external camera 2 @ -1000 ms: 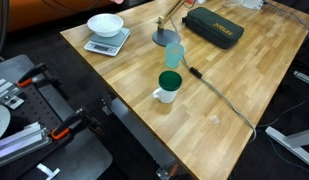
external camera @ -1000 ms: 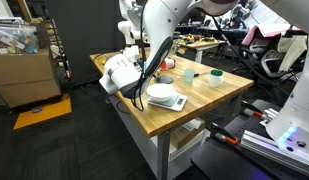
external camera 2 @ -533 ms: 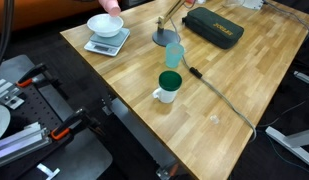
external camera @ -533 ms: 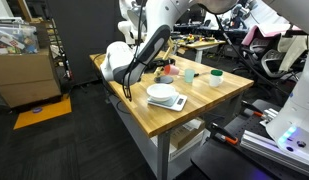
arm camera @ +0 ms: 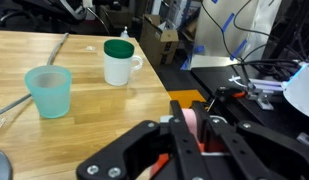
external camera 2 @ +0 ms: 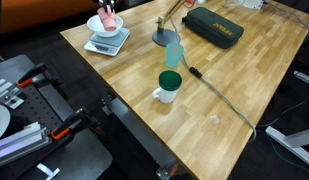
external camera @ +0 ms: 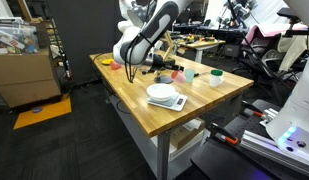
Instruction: Pour the liquid in the pink cup into the white bowl
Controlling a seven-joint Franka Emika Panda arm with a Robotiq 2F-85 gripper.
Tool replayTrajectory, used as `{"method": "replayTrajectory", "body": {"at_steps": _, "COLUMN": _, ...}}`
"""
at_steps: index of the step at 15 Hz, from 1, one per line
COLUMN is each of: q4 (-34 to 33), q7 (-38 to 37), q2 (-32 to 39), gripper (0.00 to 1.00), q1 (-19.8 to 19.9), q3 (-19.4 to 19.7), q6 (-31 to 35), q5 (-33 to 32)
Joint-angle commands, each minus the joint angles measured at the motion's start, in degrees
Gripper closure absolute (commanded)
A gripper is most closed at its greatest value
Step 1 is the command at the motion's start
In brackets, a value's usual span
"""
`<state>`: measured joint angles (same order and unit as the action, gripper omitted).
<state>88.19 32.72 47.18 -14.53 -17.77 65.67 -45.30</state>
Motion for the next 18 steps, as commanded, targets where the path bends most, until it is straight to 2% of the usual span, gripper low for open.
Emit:
{"method": "replayTrajectory", "body": {"at_steps": 1, "q4": 12.1, "q7": -7.8, "q2": -9.0, "gripper": 0.96, "q1": 4.9, "q3": -0.7, "q6": 10.6, "q5": 6.7}}
{"method": "replayTrajectory", "body": {"at_steps": 5, "q4": 23.2, "q7": -14.5, "q2": -17.3, "gripper": 0.96, "q1": 7.5, "q3": 1.0, "q6": 21.7, "q5": 12.3}}
{"method": "replayTrajectory", "body": {"at_steps": 9, "q4": 33.3, "q7": -21.3, "q2": -24.3, "gripper": 0.96, "q1": 7.7, "q3": 4.1, "q6": 33.9, "q5": 12.2}}
{"method": "replayTrajectory", "body": {"at_steps": 12, "q4": 39.7, "q7": -27.8, "q2": -27.4, "gripper": 0.96, "q1": 7.8, "q3": 6.9, "q6": 43.1, "q5": 12.2}}
{"method": "replayTrajectory", "body": {"at_steps": 18, "q4": 49.9, "q7": -43.6, "q2": -30.6, "gripper": 0.96, "q1": 7.6, "q3": 12.6, "q6": 54.9, "q5": 12.8}}
